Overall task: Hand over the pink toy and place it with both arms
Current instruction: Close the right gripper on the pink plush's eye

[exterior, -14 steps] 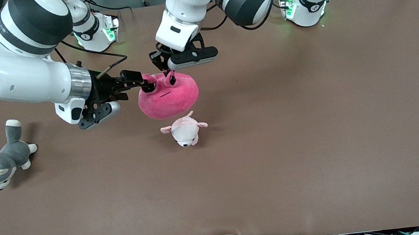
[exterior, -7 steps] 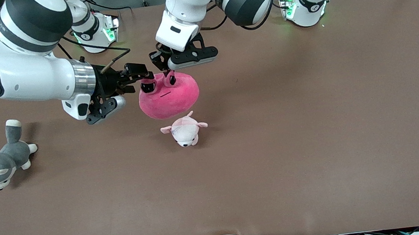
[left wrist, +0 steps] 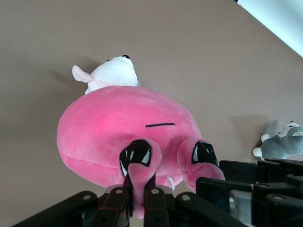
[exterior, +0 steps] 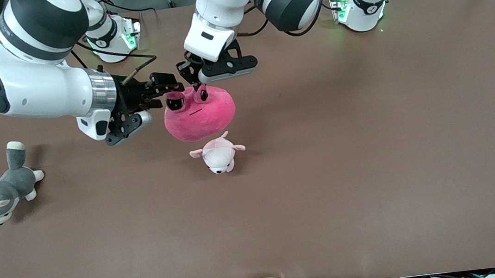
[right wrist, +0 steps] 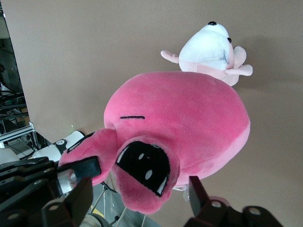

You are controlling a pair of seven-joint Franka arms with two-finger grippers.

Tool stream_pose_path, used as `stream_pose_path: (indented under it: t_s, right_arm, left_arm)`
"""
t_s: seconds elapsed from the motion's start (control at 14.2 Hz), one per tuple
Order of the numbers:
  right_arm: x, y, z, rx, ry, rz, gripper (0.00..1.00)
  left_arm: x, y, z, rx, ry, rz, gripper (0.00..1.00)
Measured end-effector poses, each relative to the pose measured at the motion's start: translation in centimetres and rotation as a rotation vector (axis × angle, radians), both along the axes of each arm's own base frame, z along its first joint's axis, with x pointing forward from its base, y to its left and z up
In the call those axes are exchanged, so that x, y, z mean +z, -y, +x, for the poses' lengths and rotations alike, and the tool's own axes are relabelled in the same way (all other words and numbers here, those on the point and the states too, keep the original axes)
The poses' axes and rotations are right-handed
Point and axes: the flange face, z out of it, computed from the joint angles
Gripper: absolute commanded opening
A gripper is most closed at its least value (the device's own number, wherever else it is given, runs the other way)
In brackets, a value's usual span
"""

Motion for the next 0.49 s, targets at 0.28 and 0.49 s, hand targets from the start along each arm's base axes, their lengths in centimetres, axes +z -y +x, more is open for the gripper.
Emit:
stream_pose_path:
  t_s: [0.28, 0.49]
  right_arm:
    - [-0.8, -0.4, 0.1, 0.006, -0.012, -0.005, 0.81]
    - [-1.5, -0.5, 0.3, 0.005, -0.021, -0.010, 0.71]
  left_arm:
    - [-0.3, 0.1, 0.0, 0.000, -0.003, 0.003, 0.00]
    - [-0.3, 0.4, -0.4, -0.008, -0.003, 0.003, 0.00]
